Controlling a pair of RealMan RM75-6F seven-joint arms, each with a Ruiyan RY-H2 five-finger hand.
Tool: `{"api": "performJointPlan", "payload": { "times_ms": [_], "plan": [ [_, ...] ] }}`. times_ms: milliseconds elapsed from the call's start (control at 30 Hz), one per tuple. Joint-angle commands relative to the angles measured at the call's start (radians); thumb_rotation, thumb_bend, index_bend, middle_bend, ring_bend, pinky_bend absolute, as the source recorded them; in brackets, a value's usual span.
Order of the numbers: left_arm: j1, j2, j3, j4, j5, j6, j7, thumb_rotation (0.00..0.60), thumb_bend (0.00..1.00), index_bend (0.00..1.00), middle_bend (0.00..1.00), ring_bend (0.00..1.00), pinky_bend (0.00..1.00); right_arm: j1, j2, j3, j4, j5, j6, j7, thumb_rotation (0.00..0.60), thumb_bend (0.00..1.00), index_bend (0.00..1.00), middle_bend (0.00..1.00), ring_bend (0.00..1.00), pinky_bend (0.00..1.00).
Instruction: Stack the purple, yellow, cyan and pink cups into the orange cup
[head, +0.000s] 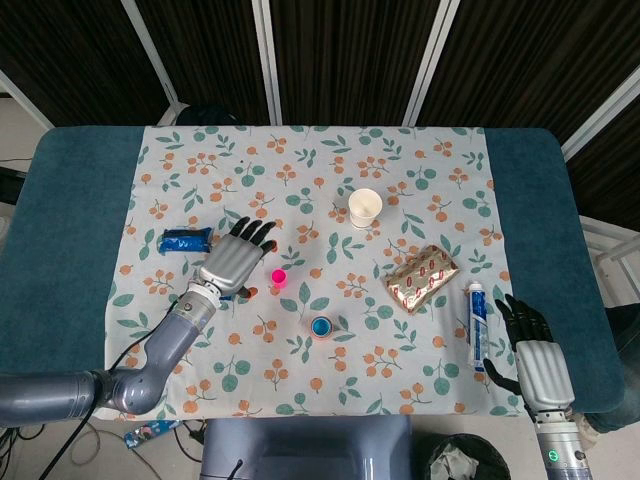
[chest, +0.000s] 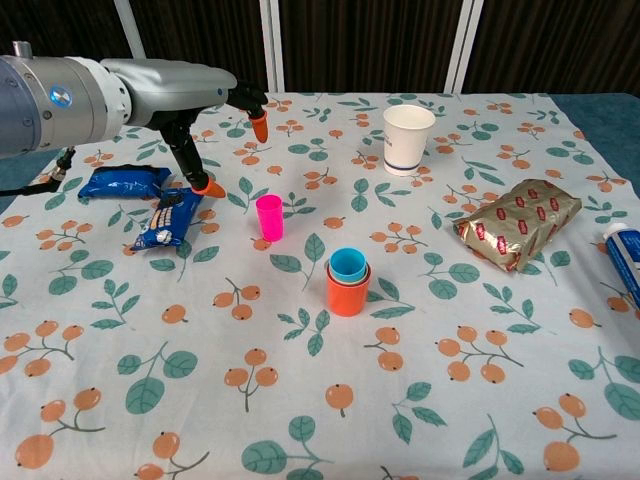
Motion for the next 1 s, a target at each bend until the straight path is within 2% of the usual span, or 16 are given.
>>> {"api": "performJointPlan", "payload": {
  "times_ms": [33, 333, 467, 833, 1000],
  "plan": [
    [-0.008, -0.014, 0.002, 0.028, -0.011, -0.023, -0.022, 0.6, 0.15, 0.28, 0.0, 0.0, 0.0, 0.0, -0.002, 0.002, 0.001, 0.003, -0.001, 0.0, 0.6, 0.36, 0.01, 0.0, 0.0, 0.1],
    [-0.033, -0.065, 0.014, 0.095, -0.037, -0.083, -0.067, 0.6, 0.15, 0.29, 0.01, 0.0, 0.0, -0.002, -0.006, 0.009, 0.006, 0.015, -0.001, -0.004, 0.6, 0.36, 0.01, 0.0, 0.0, 0.1],
    [-0.044, -0.09, 0.032, 0.122, -0.029, -0.079, -0.055, 0.6, 0.16, 0.33, 0.02, 0.0, 0.0, -0.004, -0.006, 0.013, 0.006, 0.022, 0.0, 0.003, 0.6, 0.36, 0.01, 0.0, 0.0, 0.1],
    [-0.061, -0.14, 0.04, 0.174, -0.034, -0.061, -0.051, 0.6, 0.24, 0.36, 0.03, 0.0, 0.0, -0.005, -0.003, 0.014, 0.003, 0.024, -0.003, 0.009, 0.6, 0.36, 0.01, 0.0, 0.0, 0.1],
    [-0.066, -0.16, 0.042, 0.197, -0.039, -0.058, -0.052, 0.6, 0.25, 0.36, 0.03, 0.0, 0.0, -0.006, -0.002, 0.016, 0.002, 0.028, -0.003, 0.009, 0.6, 0.36, 0.01, 0.0, 0.0, 0.1]
  ]
}}
